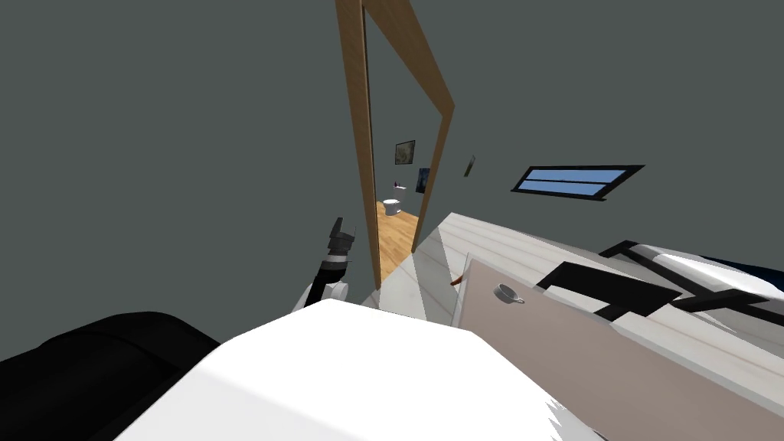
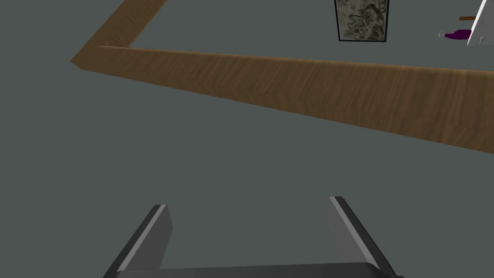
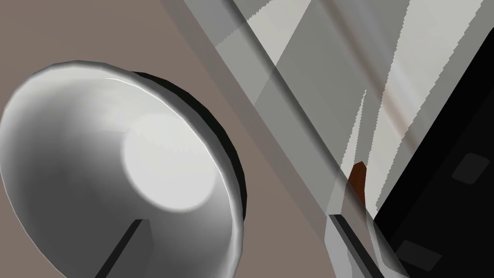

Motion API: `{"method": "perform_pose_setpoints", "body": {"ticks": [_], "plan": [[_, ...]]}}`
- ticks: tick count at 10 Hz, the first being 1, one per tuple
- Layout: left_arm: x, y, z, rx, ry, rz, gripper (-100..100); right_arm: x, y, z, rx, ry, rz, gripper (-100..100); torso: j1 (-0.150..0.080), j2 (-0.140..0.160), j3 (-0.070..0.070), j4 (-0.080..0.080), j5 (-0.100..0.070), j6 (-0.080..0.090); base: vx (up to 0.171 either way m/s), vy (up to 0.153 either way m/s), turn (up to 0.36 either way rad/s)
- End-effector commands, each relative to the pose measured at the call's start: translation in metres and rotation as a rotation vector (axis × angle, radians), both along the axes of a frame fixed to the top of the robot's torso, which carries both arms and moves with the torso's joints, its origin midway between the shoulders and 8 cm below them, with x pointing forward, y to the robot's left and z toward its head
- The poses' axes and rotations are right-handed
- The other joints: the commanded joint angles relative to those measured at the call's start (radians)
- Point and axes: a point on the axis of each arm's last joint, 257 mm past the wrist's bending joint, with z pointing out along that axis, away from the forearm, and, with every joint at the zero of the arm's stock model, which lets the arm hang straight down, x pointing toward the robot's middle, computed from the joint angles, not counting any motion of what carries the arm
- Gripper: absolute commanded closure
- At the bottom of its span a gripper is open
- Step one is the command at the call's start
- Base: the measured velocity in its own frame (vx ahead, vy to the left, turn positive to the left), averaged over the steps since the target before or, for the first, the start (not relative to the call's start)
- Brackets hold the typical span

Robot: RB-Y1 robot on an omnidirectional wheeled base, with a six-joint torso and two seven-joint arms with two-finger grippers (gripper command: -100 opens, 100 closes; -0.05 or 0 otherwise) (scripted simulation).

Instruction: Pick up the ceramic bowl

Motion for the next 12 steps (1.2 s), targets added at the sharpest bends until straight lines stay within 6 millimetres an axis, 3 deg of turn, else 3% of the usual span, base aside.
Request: {"method": "perform_pose_setpoints", "body": {"ticks": [1,3,4,5,9,10,11,12], "plan": [[0.0,0.0,0.0,0.0,0.0,0.0,0,-0.003,0.001,-0.003,-0.003,-0.002,-0.005,-100,0.0,0.0,0.0,0.0,0.0,0.0,0.016,-0.056,0.031],[0.0,0.0,0.0,0.0,0.0,0.0,0,-0.01,0.013,-0.014,-0.003,-0.002,-0.011,-100,-0.001,0.0,0.0,0.0,0.0,0.0,0.012,-0.055,0.023],[0.0,0.0,0.0,0.0,0.0,0.0,0,-0.006,0.008,-0.009,-0.001,-0.001,-0.007,-100,-0.002,0.0,0.0,0.0,0.0,0.0,0.011,-0.033,0.014],[0.0,0.0,0.0,0.0,0.0,0.0,0,-0.006,0.009,-0.01,-0.002,-0.002,-0.008,100,0.0,0.0,0.0,0.0,0.0,0.0,0.002,-0.006,0.0],[0.0,0.0,0.0,0.0,0.0,0.0,0,-0.006,0.009,-0.01,-0.002,-0.001,-0.007,100,0.002,0.001,0.001,0.0,0.001,0.0,0.0,0.0,0.0],[0.0,0.0,0.0,0.0,0.0,0.0,0,-0.006,0.009,-0.01,-0.001,-0.001,-0.007,0,0.002,0.001,0.001,0.0,0.001,0.0,0.0,0.0,0.0],[0.0,0.0,0.0,0.0,0.0,0.0,0,-0.012,0.015,-0.017,-0.003,-0.002,-0.012,100,0.002,0.001,0.001,0.0,0.001,0.0,0.002,-0.024,0.018],[0.0,0.0,0.0,0.0,0.0,0.0,0,-0.003,0.001,-0.003,-0.003,-0.002,-0.005,100,0.0,0.001,0.001,0.0,-0.002,0.001,-0.019,0.039,-0.051]]}}
